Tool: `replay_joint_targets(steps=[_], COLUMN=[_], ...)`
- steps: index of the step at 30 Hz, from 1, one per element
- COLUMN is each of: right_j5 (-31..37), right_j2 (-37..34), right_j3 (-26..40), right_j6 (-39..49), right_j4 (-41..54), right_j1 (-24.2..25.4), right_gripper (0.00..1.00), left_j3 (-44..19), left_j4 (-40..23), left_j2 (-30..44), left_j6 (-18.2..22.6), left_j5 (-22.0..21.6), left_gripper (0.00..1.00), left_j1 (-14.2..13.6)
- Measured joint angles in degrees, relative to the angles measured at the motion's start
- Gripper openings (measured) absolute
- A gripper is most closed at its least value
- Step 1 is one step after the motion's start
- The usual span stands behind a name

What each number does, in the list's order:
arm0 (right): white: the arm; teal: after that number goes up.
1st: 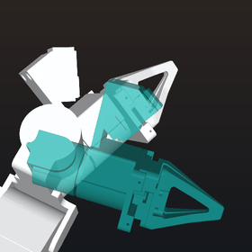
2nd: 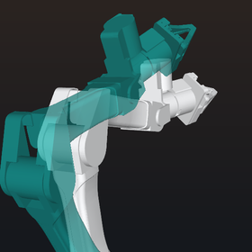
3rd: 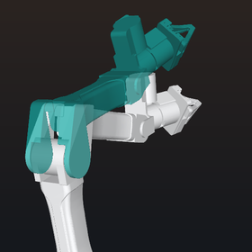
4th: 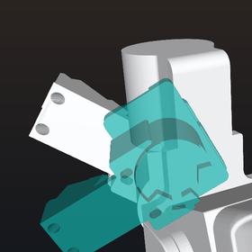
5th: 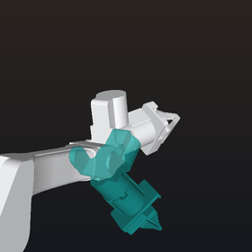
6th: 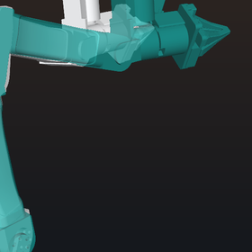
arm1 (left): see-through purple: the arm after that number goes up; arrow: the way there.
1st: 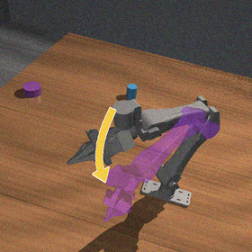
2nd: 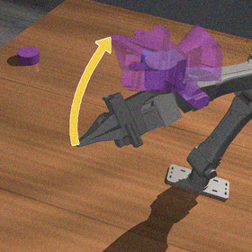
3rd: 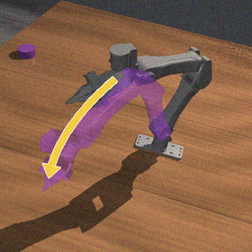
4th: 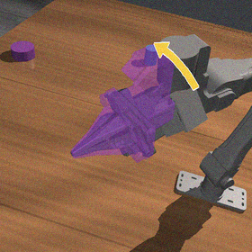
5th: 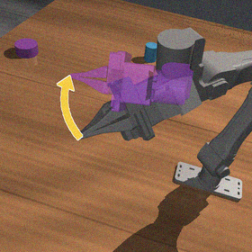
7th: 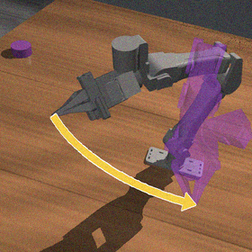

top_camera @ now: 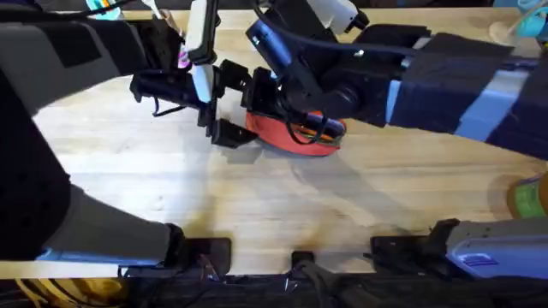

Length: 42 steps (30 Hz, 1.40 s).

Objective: Unzip the bag, pick up the pens from the table one at a time and place them inside, then zip the bag closed.

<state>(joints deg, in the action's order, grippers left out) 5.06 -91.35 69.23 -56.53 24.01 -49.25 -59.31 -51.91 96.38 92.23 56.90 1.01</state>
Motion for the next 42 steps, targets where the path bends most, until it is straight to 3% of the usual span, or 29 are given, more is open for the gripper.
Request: replay_joint_targets(steps=[2, 6, 7, 15, 25, 33, 42], right_j5=[0.0, -0.2, -0.2, -1.6, -3.8, -6.6, -9.4], right_j2=[0.0, 0.0, 0.0, 0.9, 3.1, 3.1, 1.4], right_j3=[0.0, 0.0, 0.0, 0.1, 0.1, 0.1, 0.1], right_j6=[0.0, 0.5, 0.8, 1.8, 6.5, 8.4, 8.6], right_j4=[0.0, 0.2, 0.5, 9.0, 24.2, 27.7, 27.9], right_j1=[0.0, 0.0, 0.0, 4.4, 20.4, 29.8, 33.7], right_gripper=[0.032, 0.031, 0.031, 0.031, 0.033, 0.035, 0.037], left_j3=[0.0, 0.0, 0.0, 0.0, 0.0, 0.0, 0.0], left_j4=[0.6, 1.1, 1.2, 1.2, 1.1, 1.1, 1.2], left_j2=[0.0, 0.0, 0.0, 0.1, 0.4, 0.4, 0.4], left_j6=[-0.9, -1.6, -1.6, -2.7, -3.3, -3.5, -3.7], left_j5=[0.2, 0.1, 0.1, -1.2, -1.2, -0.1, 0.8], left_gripper=[0.722, 0.098, 0.063, 0.045, 0.044, 0.043, 0.043], left_j1=[-0.5, -1.4, -1.5, -1.6, -2.2, -2.9, -3.3])
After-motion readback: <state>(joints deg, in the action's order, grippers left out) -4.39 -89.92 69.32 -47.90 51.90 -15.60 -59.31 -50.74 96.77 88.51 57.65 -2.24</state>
